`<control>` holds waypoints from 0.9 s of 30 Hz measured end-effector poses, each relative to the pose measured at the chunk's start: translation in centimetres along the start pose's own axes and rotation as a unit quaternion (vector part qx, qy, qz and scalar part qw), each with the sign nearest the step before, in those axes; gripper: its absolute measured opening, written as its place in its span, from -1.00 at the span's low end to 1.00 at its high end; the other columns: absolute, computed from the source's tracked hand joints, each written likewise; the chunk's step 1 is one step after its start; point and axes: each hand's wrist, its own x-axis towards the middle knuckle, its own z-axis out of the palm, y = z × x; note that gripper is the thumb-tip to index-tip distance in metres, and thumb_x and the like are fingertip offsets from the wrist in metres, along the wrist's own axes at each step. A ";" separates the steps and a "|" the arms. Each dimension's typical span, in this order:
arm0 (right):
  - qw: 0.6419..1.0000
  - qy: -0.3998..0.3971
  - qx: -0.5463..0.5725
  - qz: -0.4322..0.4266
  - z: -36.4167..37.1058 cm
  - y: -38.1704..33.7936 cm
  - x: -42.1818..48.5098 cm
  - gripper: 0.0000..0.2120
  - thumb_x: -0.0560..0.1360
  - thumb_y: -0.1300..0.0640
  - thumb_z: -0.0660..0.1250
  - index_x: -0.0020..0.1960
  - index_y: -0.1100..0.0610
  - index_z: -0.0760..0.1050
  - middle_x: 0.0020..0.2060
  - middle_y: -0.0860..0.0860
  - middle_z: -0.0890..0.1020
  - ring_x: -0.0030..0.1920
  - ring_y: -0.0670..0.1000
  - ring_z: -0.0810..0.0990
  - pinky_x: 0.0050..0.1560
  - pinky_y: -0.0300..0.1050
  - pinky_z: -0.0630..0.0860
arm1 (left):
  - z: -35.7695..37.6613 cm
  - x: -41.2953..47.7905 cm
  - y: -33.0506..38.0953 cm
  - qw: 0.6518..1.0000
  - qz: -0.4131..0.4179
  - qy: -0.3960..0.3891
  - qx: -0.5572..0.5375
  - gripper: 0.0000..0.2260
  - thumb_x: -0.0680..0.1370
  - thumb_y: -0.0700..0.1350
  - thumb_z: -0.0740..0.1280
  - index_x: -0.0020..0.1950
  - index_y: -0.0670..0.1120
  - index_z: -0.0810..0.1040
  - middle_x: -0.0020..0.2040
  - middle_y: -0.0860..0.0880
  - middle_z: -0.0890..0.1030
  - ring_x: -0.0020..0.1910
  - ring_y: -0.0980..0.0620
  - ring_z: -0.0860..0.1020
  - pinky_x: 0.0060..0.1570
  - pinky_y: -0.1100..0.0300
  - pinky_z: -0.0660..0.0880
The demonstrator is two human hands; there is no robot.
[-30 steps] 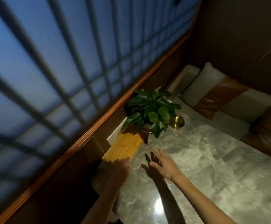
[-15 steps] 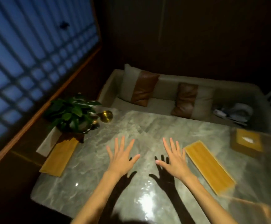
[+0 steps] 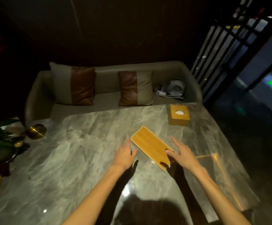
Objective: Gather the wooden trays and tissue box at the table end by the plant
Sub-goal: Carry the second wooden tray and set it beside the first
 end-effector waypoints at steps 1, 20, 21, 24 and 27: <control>1.000 -0.015 0.019 0.011 -0.6 0.6 1.7 -0.22 0.49 -0.26 0.34 0.60 -0.06 0.13 0.54 0.02 0.33 0.53 0.11 0.32 0.48 0.06 0.26 | 1.1 0.9 1.0 1.000 0.000 -0.006 -0.030 -0.42 0.63 0.13 0.16 0.58 -0.07 0.11 0.52 -0.17 0.36 0.46 -0.19 0.38 0.41 -0.15 0.35; 0.983 -0.163 -0.074 0.043 4.6 8.8 14.3 -0.46 0.54 -0.16 0.28 0.44 0.07 0.40 0.34 0.12 0.54 0.32 0.13 0.52 0.36 -0.02 0.42 | 18.1 7.3 6.2 0.837 -0.345 -0.041 -0.422 -0.38 0.56 -0.19 0.35 0.55 0.09 0.18 0.40 -0.20 0.43 0.34 -0.27 0.48 0.38 -0.20 0.43; 0.981 -0.182 -0.029 0.066 4.9 8.7 14.1 -0.47 0.55 -0.12 0.31 0.44 0.10 0.40 0.34 0.13 0.55 0.32 0.13 0.53 0.34 -0.05 0.43 | 17.6 6.8 5.9 0.838 -0.336 -0.031 -0.429 -0.38 0.58 -0.20 0.33 0.56 0.09 0.16 0.41 -0.18 0.45 0.36 -0.24 0.47 0.41 -0.19 0.40; 0.938 -0.262 0.137 0.184 5.6 7.9 13.4 -0.43 0.56 0.01 0.37 0.47 0.22 0.33 0.37 0.21 0.49 0.33 0.19 0.52 0.34 0.08 0.49 | 16.0 5.1 4.9 0.846 -0.310 -0.019 -0.433 -0.39 0.62 -0.25 0.26 0.58 0.10 0.09 0.38 -0.14 0.48 0.30 -0.13 0.51 0.33 -0.02 0.49; 0.890 -0.324 0.189 0.259 6.0 7.3 13.2 -0.49 0.56 0.06 0.38 0.42 0.27 0.38 0.26 0.24 0.56 0.23 0.19 0.59 0.24 0.11 0.59 | 13.7 3.9 3.8 0.847 -0.292 -0.068 -0.439 -0.37 0.62 -0.34 0.19 0.58 0.13 0.09 0.20 -0.08 0.57 0.03 0.05 0.61 -0.13 0.32 0.61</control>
